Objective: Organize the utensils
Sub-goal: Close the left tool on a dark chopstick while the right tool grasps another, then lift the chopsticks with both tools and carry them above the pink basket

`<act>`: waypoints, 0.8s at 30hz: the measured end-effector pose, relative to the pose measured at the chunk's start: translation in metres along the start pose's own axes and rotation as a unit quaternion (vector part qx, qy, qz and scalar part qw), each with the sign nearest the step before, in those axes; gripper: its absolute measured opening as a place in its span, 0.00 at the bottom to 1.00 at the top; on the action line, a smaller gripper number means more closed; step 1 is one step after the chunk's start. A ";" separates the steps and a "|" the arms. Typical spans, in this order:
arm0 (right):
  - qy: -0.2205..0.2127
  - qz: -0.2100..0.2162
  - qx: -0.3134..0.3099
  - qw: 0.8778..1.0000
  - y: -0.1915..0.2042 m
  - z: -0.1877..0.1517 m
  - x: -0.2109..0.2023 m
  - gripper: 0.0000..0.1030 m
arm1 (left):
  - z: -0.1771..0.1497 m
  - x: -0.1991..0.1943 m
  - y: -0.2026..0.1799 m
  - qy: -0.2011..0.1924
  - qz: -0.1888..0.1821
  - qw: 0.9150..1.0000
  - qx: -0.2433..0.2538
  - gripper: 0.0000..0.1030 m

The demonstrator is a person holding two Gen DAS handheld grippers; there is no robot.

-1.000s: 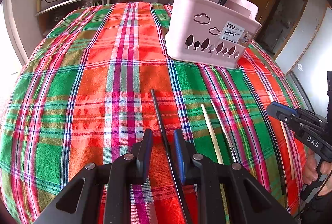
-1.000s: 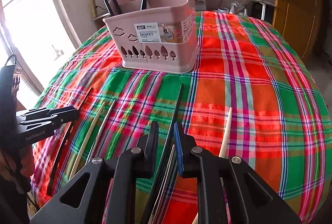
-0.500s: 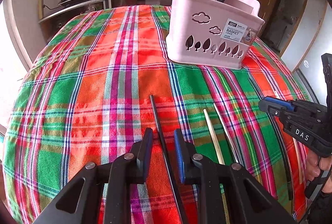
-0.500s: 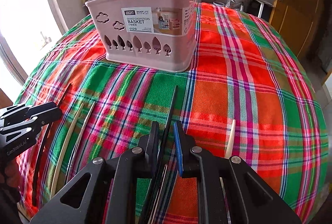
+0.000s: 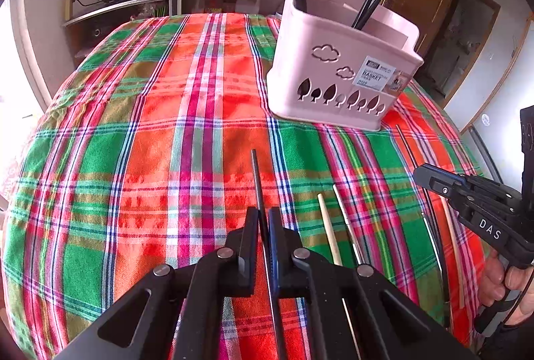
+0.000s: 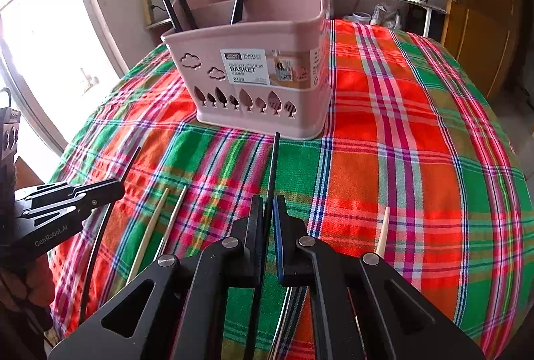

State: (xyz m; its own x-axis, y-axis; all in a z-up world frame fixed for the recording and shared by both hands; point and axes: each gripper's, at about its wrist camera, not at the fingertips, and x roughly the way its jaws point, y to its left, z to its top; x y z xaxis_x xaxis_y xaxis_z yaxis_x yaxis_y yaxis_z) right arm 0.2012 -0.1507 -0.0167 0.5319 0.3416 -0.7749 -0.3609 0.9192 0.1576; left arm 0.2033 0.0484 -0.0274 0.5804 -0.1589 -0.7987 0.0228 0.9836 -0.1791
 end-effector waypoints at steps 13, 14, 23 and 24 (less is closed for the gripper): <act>-0.119 0.029 0.000 0.993 0.011 0.034 -0.083 0.05 | 0.043 -0.092 -0.019 -0.110 -0.024 0.993 0.028 0.04; -0.126 0.029 -0.001 0.992 0.011 0.035 -0.088 0.05 | 0.045 -0.097 -0.019 -0.116 -0.025 0.992 0.029 0.04; -0.161 0.032 -0.004 0.986 0.015 0.040 -0.117 0.05 | 0.050 -0.123 -0.022 -0.142 -0.030 0.989 0.037 0.04; -0.161 0.032 -0.005 0.986 0.015 0.039 -0.117 0.05 | 0.049 -0.124 -0.022 -0.142 -0.030 0.989 0.037 0.04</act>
State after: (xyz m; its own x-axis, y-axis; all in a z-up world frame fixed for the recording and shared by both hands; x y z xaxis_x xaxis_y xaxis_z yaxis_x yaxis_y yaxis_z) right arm 0.1633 -0.1696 0.1006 0.7225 0.4449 -0.5292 -0.4079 0.8923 0.1933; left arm 0.1706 0.0505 0.1042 0.7812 -0.1979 -0.5920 0.1179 0.9781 -0.1713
